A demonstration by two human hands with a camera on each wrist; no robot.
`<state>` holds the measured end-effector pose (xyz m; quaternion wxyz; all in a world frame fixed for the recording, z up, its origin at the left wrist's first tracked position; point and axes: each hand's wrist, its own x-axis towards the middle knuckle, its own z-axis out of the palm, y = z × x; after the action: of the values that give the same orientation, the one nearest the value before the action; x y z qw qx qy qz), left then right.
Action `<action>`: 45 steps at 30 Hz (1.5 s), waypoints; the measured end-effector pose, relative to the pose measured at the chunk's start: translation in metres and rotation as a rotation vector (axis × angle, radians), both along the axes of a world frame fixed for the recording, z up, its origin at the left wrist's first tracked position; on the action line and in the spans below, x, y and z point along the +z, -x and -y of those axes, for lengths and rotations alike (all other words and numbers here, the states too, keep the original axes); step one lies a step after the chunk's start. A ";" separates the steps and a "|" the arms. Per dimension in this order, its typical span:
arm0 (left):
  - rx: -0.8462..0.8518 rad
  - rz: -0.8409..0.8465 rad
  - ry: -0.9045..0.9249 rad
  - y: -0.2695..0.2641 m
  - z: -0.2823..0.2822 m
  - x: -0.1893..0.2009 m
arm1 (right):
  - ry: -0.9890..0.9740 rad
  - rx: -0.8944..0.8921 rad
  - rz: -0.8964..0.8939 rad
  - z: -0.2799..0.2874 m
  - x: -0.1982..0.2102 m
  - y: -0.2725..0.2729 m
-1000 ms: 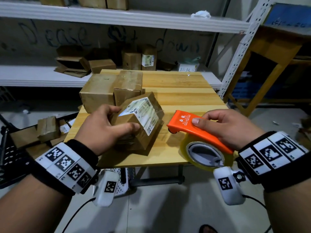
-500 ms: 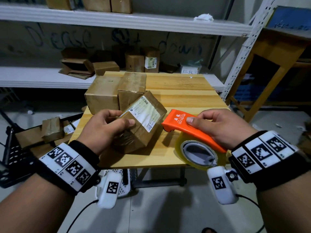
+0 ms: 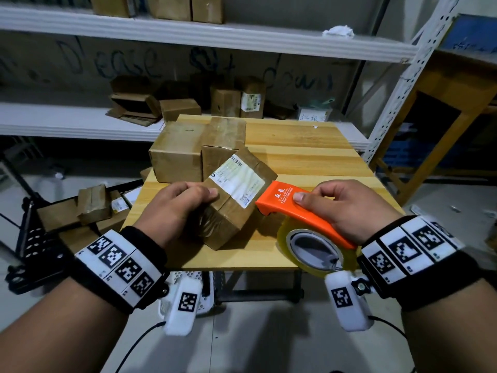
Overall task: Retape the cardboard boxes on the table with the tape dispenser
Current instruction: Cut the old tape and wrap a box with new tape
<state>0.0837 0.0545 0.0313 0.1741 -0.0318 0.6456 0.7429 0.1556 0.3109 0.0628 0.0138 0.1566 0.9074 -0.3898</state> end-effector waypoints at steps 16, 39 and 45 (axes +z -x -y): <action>-0.014 -0.930 0.763 0.001 0.005 -0.012 | 0.014 -0.025 -0.023 0.011 -0.003 0.005; -0.072 -0.797 1.192 -0.001 0.000 -0.006 | 0.144 0.038 -0.072 0.023 -0.007 0.016; -0.065 -0.792 1.206 0.000 -0.003 -0.007 | 0.169 0.034 -0.043 0.016 -0.002 0.010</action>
<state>0.0838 0.0576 0.0239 -0.0988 0.1686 0.9585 0.2073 0.1454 0.2948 0.0612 0.0141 0.1308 0.8738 -0.4681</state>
